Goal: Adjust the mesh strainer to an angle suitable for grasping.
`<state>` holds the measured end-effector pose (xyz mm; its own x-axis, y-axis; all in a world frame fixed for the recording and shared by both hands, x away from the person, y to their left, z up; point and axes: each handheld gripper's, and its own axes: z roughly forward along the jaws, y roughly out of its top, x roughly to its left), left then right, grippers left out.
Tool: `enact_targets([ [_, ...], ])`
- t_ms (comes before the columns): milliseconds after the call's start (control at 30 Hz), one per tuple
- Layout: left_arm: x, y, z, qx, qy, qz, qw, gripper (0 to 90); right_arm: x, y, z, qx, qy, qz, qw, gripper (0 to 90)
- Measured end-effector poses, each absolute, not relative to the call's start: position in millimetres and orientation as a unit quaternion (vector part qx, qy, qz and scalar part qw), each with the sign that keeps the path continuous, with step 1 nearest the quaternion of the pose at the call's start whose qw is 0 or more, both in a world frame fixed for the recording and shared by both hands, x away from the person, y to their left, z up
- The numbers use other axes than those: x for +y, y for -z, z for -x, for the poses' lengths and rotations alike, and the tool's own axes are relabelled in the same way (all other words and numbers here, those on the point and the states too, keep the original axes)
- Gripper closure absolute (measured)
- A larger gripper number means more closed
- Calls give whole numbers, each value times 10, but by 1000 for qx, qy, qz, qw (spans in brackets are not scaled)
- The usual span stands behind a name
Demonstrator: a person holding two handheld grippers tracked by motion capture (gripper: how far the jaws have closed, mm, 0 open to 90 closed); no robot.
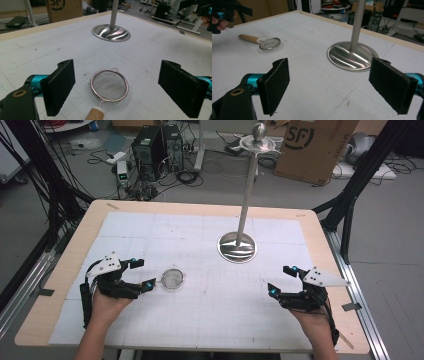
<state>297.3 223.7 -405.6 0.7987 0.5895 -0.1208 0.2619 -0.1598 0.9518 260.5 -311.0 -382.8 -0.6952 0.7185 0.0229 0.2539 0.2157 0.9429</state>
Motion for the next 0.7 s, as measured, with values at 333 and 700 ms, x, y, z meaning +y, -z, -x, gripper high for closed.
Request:
enact_targets([
  [333, 2229, 4064, -2970, 279, -136, -760, 571, 152, -3051, 3826, -2591, 755, -531, -321, 214, 159],
  [700, 2266, 4146, -3018, 293, -132, -785, 530, 201, -3059, 3828, -2596, 755, -526, -326, 216, 159],
])
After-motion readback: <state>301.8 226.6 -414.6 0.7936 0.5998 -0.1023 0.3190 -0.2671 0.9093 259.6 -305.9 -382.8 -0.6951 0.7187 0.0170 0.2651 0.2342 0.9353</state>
